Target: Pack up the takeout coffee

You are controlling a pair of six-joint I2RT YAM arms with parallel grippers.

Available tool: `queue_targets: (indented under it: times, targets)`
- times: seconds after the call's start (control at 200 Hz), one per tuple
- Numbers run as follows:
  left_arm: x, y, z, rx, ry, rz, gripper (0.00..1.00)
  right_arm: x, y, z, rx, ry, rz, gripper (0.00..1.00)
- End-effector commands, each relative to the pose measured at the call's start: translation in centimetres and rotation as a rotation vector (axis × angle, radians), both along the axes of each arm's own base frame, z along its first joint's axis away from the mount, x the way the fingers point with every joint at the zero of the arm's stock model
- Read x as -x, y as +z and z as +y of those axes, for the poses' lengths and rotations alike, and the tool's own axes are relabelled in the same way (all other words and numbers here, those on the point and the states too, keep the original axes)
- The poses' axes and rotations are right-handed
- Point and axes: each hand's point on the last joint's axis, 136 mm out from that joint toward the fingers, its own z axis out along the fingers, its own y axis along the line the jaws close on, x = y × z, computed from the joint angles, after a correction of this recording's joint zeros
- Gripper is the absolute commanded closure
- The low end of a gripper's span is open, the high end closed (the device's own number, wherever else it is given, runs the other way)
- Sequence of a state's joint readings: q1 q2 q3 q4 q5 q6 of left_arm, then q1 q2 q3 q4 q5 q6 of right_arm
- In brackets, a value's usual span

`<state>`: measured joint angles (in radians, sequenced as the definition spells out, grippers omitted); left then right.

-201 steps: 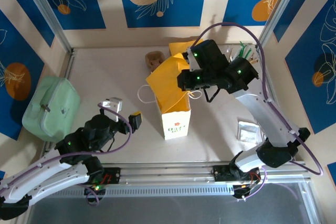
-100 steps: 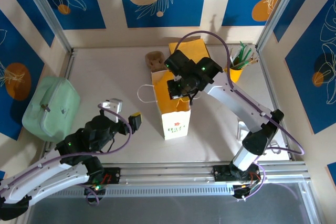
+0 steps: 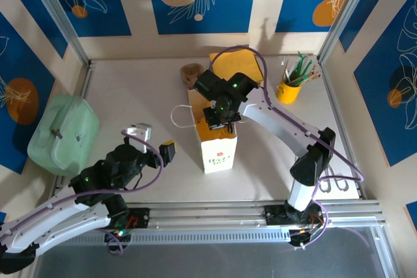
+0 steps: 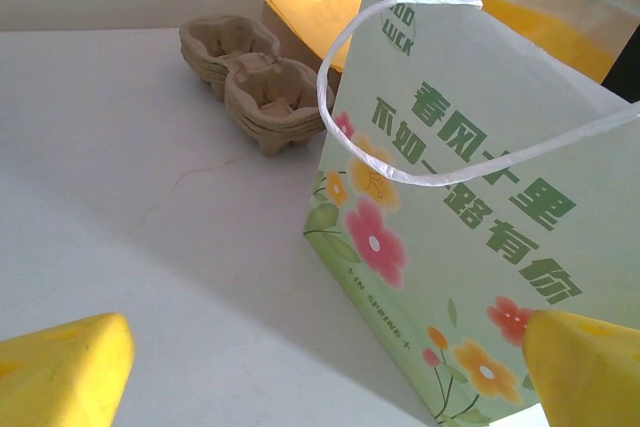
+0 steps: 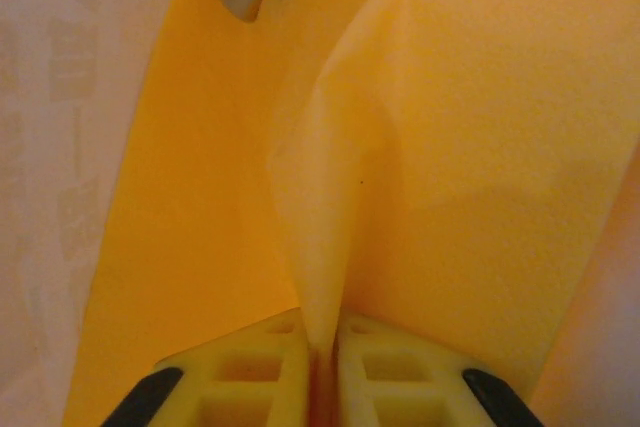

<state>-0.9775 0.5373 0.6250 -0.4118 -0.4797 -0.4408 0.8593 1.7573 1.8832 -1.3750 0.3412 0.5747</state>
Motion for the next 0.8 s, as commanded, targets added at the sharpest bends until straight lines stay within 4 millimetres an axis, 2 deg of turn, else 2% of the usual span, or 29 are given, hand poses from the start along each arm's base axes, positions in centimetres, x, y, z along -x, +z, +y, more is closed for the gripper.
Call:
queue_targets:
  times: [0.0, 0.075, 0.18, 0.36, 0.5, 0.63, 0.795]
  targets:
    - [0.1, 0.3, 0.1, 0.021, 0.002, -0.003, 0.01, 0.3, 0.9, -0.1, 0.0, 0.004, -0.006, 0.76]
    - [0.1, 0.3, 0.1, 0.02, 0.003, -0.004, 0.01, 0.2, 1.7, 0.0, -0.012, 0.008, -0.03, 0.66]
    - [0.1, 0.4, 0.1, 0.02, 0.005, -0.006, 0.0, -0.2, 3.3, 0.0, -0.03, 0.01, -0.074, 0.59]
    - [0.1, 0.4, 0.0, 0.023, 0.002, -0.004, 0.0, -0.6, 6.8, 0.2, -0.079, 0.027, -0.164, 0.56]
    - [0.1, 0.4, 0.0, 0.021, 0.001, -0.004, 0.0, -0.6, 8.6, 0.3, -0.124, 0.034, -0.204, 0.57]
    - [0.1, 0.5, 0.0, 0.021, 0.003, -0.008, 0.0, -0.1, 8.4, 1.3, -0.2, 0.052, -0.174, 0.64]
    - [0.1, 0.4, 0.0, 0.018, 0.004, -0.006, 0.0, 0.5, 5.5, 0.9, -0.174, 0.014, -0.103, 0.67]
